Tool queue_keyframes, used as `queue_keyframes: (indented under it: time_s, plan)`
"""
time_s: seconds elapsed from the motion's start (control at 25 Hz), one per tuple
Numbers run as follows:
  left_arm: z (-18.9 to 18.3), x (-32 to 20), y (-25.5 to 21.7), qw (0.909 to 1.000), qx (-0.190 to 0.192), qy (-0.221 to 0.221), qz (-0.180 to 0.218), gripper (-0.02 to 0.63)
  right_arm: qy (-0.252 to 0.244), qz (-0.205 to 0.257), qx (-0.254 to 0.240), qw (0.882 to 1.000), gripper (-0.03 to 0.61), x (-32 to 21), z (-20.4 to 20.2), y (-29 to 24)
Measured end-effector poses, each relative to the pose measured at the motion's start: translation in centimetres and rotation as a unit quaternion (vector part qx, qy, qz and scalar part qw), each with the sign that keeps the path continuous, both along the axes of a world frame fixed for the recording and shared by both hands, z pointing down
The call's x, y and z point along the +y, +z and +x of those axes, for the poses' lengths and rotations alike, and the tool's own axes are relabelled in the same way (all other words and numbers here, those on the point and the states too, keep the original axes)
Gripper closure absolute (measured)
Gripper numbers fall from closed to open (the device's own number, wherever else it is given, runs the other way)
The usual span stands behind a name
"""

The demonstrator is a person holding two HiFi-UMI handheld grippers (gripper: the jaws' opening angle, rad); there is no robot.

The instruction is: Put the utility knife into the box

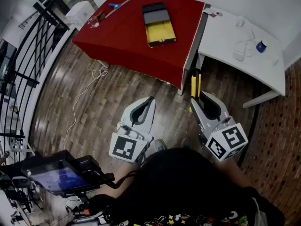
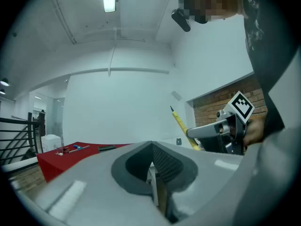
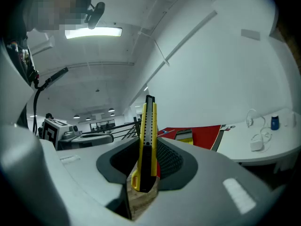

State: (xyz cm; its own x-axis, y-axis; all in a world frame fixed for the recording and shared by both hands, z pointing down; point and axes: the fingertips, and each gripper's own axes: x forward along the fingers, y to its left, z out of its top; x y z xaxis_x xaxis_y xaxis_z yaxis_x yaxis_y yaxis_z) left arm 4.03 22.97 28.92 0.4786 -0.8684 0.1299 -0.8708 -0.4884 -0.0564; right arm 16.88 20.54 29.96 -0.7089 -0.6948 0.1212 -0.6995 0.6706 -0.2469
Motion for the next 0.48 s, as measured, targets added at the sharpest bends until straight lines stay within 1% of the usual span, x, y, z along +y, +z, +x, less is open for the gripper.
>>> queue_keyframes:
  time_s: [0.28, 0.48]
  plan:
    - [0.5, -0.5, 0.1, 0.9999, 0.007, 0.009, -0.003, 0.613, 0.002, -0.007, 0.006, 1.000, 0.440, -0.2, 0.2, 0.3]
    - [3.0, -2.8, 1.1, 0.9996, 0.016, 0.017, -0.016, 0.613, -0.010, -0.023, 0.011, 1.000, 0.440, -2.0, 1.6, 1.6]
